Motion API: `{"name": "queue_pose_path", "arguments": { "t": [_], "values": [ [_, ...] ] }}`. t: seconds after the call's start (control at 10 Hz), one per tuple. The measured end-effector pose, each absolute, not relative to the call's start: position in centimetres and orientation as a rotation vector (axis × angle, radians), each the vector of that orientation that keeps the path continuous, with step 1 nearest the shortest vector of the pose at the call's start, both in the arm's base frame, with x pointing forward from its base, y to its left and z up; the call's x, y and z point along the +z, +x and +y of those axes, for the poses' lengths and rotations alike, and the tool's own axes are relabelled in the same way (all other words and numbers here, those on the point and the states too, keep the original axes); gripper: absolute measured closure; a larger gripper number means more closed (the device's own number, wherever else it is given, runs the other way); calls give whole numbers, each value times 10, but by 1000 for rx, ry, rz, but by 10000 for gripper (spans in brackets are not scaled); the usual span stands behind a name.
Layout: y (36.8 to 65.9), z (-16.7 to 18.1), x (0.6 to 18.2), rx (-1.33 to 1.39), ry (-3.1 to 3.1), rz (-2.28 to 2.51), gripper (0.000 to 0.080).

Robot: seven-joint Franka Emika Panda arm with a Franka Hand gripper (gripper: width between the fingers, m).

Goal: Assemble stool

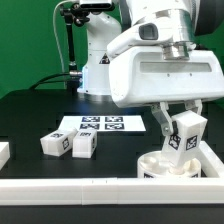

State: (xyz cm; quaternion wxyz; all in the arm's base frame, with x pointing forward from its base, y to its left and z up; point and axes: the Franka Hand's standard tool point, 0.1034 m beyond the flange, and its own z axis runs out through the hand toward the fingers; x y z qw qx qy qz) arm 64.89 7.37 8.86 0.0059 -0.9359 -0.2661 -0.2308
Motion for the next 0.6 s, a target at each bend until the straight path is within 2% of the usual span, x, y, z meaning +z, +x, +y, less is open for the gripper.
{"name": "queue_pose_path", "arguments": {
  "t": [0.6],
  "values": [
    [644, 59, 78, -752, -2949, -805, 473]
  ]
}}
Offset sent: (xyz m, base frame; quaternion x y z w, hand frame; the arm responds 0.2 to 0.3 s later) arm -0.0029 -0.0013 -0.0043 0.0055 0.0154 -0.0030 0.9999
